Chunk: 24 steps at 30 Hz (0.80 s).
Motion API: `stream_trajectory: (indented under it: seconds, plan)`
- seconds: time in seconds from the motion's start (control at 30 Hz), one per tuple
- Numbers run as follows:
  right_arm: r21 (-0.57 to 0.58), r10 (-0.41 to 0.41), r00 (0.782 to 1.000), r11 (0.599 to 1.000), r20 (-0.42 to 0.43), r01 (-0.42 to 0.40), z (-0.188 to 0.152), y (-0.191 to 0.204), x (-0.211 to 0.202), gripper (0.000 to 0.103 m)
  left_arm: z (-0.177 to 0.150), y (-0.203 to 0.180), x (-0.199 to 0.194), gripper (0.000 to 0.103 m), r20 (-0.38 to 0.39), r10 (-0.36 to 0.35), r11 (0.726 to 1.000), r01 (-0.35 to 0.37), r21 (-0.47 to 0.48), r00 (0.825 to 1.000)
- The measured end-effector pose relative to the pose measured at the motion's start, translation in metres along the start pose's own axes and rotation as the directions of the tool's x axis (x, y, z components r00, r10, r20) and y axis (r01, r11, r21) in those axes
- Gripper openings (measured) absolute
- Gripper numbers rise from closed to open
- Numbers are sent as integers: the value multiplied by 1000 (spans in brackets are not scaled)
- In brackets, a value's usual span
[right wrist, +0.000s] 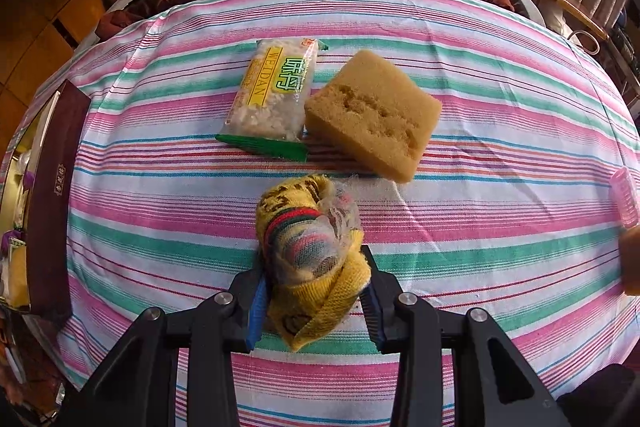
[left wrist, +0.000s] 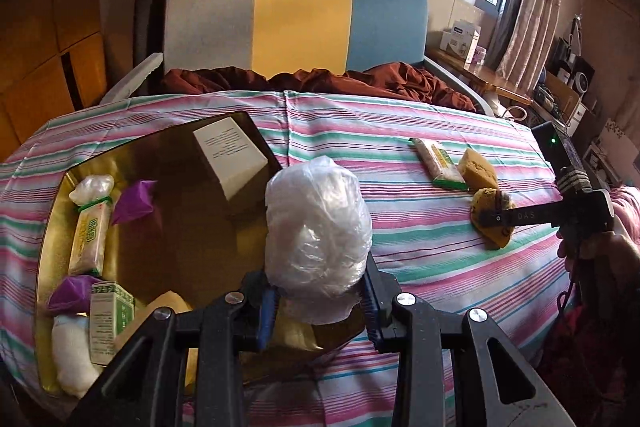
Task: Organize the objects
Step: 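Carry the white bag and yellow sock bundle toward the gold tray, then lower the white bag into the tray and open the left gripper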
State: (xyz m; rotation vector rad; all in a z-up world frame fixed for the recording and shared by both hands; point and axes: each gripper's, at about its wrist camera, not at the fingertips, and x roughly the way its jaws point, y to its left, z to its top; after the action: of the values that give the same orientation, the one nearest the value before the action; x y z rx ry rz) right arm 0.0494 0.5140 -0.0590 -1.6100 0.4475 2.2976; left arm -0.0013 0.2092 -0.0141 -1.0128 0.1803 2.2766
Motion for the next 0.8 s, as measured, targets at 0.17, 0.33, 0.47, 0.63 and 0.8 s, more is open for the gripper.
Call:
stream_trajectory:
  seconds: [0.17,0.33,0.47,0.63,0.8]
  plan:
    - [-9,-13,1000,1000,7,13,0,1,0,39,3,33,-5,36,-2,18,997,-18,-75,1000]
    - [-15,-19,1000,1000,11,20,-1,6,0,39,2,94,-13,36,-11,35,969,-36,-245,999]
    - [-17,-22,1000,1000,11,22,-1,8,1,39,-5,147,-23,36,-17,53,926,-56,-373,998]
    - [-21,-26,1000,999,13,27,-1,10,1,39,-14,190,-20,36,-45,22,877,-41,-479,999]
    - [-19,-25,1000,999,12,25,-2,10,0,39,-3,192,3,36,-86,-19,881,-24,-473,996]
